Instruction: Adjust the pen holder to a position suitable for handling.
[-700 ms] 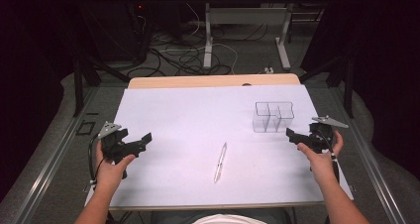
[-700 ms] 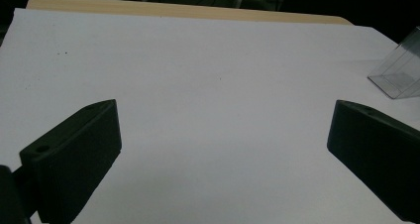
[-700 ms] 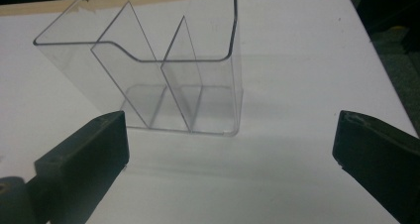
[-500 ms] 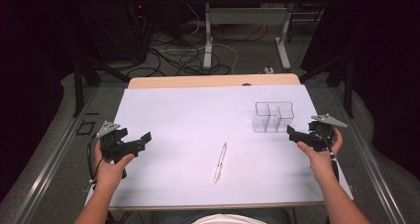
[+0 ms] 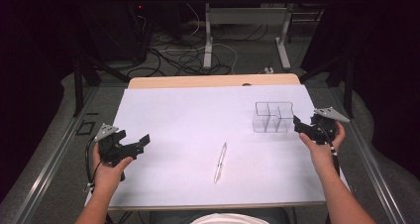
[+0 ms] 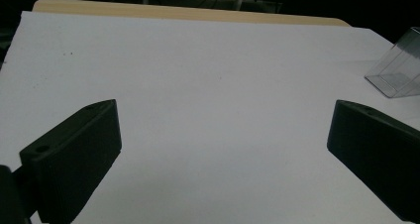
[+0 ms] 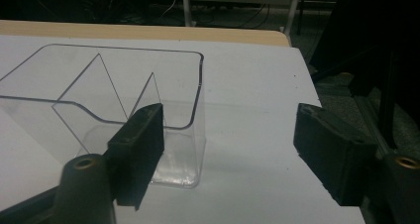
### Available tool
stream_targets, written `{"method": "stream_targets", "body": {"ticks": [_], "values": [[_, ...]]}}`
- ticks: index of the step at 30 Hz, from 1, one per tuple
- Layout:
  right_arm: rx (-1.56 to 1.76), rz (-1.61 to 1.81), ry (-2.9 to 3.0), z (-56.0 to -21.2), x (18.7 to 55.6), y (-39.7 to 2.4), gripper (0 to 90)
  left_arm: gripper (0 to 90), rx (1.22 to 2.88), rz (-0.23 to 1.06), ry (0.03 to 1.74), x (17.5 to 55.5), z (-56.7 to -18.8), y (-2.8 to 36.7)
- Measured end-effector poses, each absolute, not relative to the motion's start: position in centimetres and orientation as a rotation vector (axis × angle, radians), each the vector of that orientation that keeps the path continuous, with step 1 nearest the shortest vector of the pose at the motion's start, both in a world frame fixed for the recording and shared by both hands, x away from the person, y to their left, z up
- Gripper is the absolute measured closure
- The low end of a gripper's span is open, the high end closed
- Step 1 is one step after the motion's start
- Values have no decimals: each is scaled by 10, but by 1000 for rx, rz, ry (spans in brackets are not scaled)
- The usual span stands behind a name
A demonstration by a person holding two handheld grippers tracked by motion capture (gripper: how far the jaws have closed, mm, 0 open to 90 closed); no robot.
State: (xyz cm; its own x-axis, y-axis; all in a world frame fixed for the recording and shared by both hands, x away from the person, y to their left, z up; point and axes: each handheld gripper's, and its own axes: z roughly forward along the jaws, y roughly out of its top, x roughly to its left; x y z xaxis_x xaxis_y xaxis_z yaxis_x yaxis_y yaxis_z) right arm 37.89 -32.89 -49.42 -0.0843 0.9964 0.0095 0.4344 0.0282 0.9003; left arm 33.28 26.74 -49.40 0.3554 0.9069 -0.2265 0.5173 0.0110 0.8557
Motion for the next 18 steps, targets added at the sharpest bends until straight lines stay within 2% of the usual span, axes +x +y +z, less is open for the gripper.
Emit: {"method": "stream_targets", "body": {"ticks": [6, 11, 18], "values": [[1488, 992, 1657, -490, 383, -328, 442, 11, 1644, 519, 1314, 330, -496, 269], [1493, 964, 1680, -487, 393, -327, 620, 11, 1632, 531, 1320, 328, -496, 271], [1477, 928, 1697, -479, 409, -323, 772, 11, 1640, 537, 1325, 326, -497, 271]]}}
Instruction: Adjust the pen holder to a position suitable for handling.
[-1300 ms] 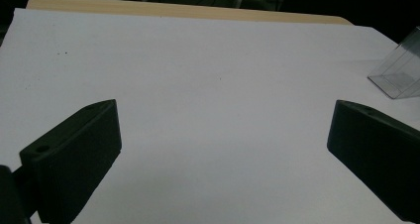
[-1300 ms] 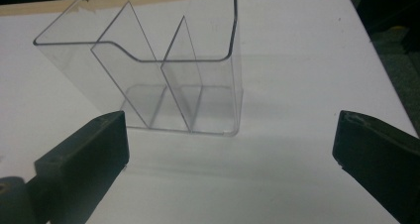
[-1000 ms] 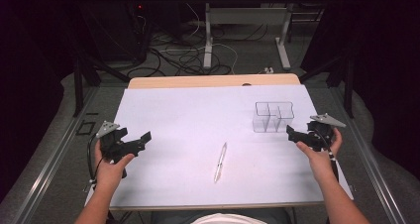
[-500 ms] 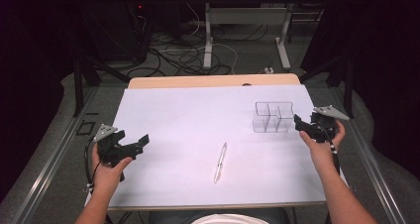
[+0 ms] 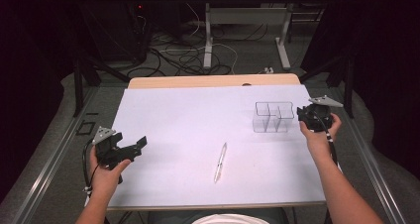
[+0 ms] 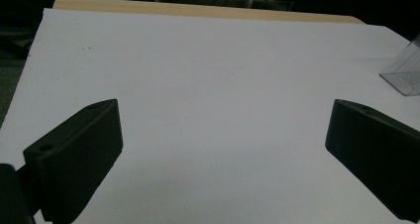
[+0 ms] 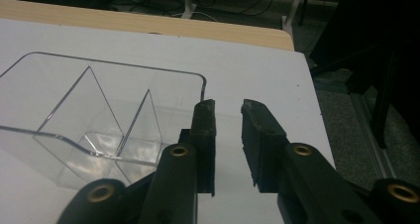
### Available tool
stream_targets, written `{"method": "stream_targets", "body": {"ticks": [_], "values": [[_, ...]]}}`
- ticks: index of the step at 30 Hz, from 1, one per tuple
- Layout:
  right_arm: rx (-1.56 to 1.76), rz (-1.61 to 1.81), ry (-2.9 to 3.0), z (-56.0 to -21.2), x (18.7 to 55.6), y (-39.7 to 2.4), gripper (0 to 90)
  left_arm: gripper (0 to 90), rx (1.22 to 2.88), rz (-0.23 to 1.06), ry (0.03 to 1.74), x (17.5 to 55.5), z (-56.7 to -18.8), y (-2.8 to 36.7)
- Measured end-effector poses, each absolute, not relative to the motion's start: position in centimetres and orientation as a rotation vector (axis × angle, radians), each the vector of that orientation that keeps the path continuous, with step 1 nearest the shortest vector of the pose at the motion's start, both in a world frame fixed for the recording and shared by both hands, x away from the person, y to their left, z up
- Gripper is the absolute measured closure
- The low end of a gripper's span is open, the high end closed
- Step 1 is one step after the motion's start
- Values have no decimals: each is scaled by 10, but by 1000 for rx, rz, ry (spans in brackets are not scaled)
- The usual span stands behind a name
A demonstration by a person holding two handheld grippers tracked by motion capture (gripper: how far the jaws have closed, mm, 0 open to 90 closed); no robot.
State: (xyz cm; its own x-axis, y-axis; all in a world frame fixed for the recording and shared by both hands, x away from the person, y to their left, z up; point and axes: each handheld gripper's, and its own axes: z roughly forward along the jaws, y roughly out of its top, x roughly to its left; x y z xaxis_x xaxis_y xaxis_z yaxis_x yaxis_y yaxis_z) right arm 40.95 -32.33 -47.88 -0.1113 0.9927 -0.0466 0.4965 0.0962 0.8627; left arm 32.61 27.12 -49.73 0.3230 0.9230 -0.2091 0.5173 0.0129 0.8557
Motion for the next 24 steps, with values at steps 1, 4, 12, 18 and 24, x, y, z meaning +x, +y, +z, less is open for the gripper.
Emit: {"method": "stream_targets", "body": {"ticks": [1, 4, 12, 18, 24], "values": [[1477, 919, 1703, -478, 412, -322, 792, 11, 1640, 537, 1325, 326, -497, 271], [1488, 906, 1717, -477, 420, -320, 843, 11, 1647, 537, 1330, 326, -498, 272], [1558, 915, 1677, -479, 439, -322, 900, 11, 1634, 535, 1344, 325, -499, 274], [1587, 929, 1669, -487, 446, -328, 900, 12, 1633, 545, 1356, 325, -500, 276], [1616, 945, 1687, -494, 446, -333, 900, 16, 1638, 557, 1371, 325, -501, 277]]}}
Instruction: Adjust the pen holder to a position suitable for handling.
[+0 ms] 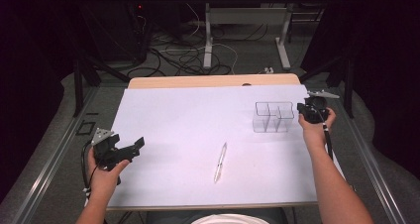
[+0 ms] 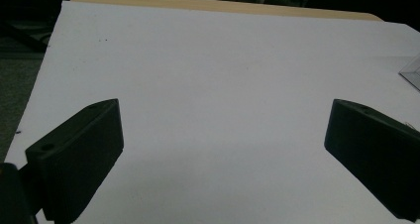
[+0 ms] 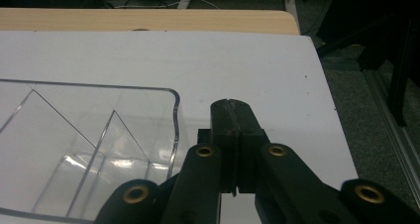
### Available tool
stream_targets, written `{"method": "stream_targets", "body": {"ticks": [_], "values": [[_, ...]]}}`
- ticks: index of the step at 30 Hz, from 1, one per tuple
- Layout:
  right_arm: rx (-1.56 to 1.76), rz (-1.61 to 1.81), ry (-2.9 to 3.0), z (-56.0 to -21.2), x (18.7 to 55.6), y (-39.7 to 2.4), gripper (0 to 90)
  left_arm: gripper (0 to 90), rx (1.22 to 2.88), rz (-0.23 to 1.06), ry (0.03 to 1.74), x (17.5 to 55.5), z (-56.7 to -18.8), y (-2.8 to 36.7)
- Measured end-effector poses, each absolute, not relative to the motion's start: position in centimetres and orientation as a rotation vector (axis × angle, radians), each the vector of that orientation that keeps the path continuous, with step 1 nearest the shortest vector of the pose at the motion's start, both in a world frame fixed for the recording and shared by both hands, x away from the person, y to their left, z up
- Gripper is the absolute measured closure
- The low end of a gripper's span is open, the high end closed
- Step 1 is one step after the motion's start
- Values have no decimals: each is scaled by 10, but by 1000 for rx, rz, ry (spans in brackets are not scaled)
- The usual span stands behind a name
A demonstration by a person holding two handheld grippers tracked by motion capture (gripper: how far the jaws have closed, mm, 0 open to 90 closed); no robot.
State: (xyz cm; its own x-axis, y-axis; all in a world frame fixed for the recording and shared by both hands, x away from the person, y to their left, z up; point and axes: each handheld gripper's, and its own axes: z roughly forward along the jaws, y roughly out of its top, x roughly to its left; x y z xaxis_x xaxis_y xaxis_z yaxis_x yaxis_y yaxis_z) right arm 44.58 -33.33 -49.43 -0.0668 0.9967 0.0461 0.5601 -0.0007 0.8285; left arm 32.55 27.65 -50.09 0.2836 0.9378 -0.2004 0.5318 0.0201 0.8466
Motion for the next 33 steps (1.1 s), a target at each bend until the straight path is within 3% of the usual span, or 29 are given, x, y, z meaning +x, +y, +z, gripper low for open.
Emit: {"method": "stream_targets", "body": {"ticks": [33], "values": [[1611, 947, 1715, -504, 439, -314, 900, 17, 1655, 547, 1367, 328, -502, 275]]}}
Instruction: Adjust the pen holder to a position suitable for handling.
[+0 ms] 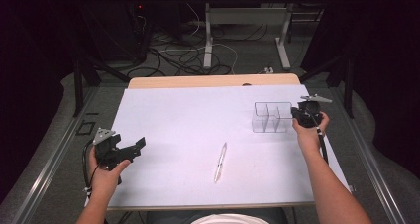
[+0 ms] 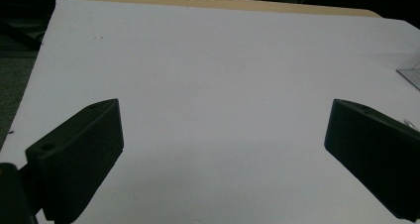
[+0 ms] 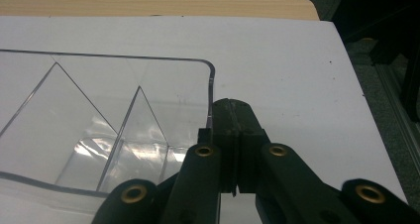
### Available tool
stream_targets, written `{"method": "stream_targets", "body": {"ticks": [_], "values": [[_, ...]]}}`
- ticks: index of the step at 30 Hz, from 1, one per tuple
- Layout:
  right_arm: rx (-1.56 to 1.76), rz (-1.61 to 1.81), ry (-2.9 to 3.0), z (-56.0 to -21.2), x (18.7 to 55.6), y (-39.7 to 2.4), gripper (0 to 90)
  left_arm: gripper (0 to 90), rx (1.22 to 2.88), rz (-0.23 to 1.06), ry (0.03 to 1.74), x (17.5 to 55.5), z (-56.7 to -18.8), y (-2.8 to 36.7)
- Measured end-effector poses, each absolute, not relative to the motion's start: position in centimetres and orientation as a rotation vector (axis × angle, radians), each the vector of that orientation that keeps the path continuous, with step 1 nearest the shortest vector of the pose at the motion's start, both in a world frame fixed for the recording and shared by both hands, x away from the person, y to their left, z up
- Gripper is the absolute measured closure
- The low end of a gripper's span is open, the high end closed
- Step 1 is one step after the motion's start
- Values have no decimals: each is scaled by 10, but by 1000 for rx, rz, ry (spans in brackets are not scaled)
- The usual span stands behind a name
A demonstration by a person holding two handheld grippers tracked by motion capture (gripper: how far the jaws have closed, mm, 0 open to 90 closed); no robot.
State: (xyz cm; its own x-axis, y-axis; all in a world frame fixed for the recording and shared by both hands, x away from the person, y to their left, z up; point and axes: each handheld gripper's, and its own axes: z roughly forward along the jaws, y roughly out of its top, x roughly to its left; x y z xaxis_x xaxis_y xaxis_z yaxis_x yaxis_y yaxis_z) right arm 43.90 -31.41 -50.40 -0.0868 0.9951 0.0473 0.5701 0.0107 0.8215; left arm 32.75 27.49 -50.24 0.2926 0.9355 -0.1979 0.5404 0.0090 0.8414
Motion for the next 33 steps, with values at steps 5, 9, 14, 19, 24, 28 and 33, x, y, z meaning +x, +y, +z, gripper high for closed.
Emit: {"method": "stream_targets", "body": {"ticks": [5, 9, 14, 19, 24, 28, 33], "values": [[1588, 939, 1726, -505, 438, -306, 900, 17, 1655, 546, 1369, 327, -502, 275], [1567, 939, 1734, -505, 438, -298, 900, 17, 1656, 545, 1368, 328, -502, 275], [1549, 926, 1738, -505, 437, -287, 900, 17, 1652, 549, 1369, 328, -503, 274], [1563, 927, 1738, -505, 435, -277, 900, 17, 1654, 547, 1366, 328, -502, 274], [1549, 915, 1745, -505, 432, -270, 900, 16, 1657, 547, 1364, 328, -501, 274], [1563, 924, 1741, -505, 429, -261, 900, 17, 1668, 538, 1347, 329, -502, 271], [1560, 932, 1747, -505, 430, -247, 900, 17, 1675, 531, 1337, 330, -502, 269]]}}
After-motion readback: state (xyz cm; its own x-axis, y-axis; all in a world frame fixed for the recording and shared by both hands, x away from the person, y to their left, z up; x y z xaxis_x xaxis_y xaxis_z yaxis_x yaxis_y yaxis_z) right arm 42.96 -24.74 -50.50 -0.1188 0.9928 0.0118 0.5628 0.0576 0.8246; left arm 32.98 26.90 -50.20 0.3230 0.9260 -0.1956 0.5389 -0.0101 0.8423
